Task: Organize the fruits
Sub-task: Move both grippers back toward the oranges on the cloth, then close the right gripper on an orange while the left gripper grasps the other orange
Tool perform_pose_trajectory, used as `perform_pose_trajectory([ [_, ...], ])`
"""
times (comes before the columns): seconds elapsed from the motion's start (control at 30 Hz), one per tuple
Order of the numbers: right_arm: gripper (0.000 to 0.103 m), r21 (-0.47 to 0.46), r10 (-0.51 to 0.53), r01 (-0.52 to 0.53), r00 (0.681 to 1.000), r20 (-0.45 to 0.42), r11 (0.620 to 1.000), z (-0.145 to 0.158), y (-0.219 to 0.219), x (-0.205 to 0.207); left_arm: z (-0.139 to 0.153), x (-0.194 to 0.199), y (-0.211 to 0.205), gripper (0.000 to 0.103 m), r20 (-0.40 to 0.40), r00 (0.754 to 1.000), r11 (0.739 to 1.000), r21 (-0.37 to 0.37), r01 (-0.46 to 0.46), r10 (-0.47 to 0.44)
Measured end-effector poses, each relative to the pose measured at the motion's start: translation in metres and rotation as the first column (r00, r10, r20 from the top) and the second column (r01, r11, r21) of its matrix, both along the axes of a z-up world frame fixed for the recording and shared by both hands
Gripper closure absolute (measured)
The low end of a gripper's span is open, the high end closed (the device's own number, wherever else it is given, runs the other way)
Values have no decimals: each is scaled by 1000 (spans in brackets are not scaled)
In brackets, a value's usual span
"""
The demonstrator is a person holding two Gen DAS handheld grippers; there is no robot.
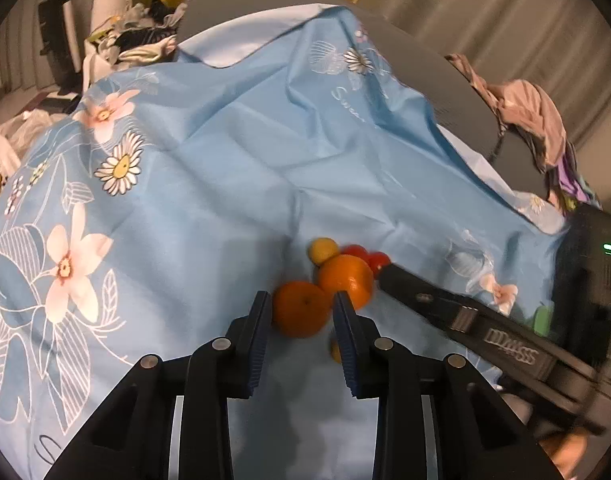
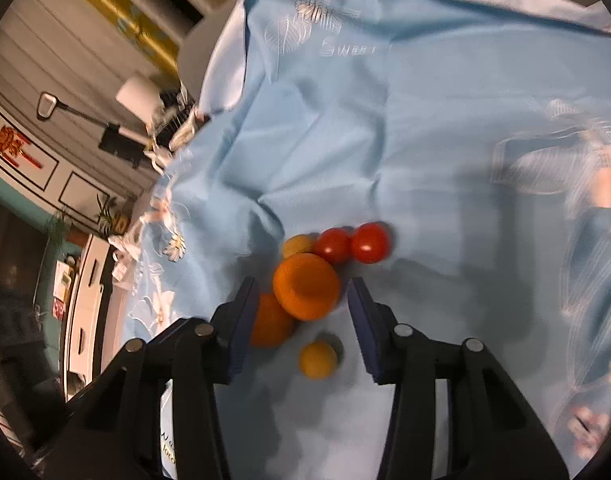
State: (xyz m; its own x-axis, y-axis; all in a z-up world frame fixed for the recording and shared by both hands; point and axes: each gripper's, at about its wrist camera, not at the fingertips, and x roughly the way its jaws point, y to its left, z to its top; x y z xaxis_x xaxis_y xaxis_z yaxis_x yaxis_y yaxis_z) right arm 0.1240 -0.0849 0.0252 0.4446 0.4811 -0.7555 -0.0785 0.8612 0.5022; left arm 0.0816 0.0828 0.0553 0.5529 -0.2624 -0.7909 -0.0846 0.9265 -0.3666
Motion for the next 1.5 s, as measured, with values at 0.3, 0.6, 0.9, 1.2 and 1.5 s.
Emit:
perform_pose_trajectory([
  [0.3,61,-15,-26,26,1000,-17,1000,-16,3,7,-5,4,4,71,-22,1000,999,-49,18,-19],
  [0.6,61,-62,-161,162,987,30,985,20,-56,-55,-20,16,-13,71,-68,996,996,-70,57,-62],
  [0.9,60,-175,-211,210,977,12,962,1,-79,-74,-22,18,-23,71,-68,997,999,45,31,-28],
  [1.2,60,-179,-176,174,984,3,968,-2,-71,-74,-27,18,-38,70,-47,999,986,165,-2,10],
  [1.5,59,-218,-164,161,986,2,963,-6,-66,-72,-28,26,-45,60,-49,999,984,181,-8,17],
])
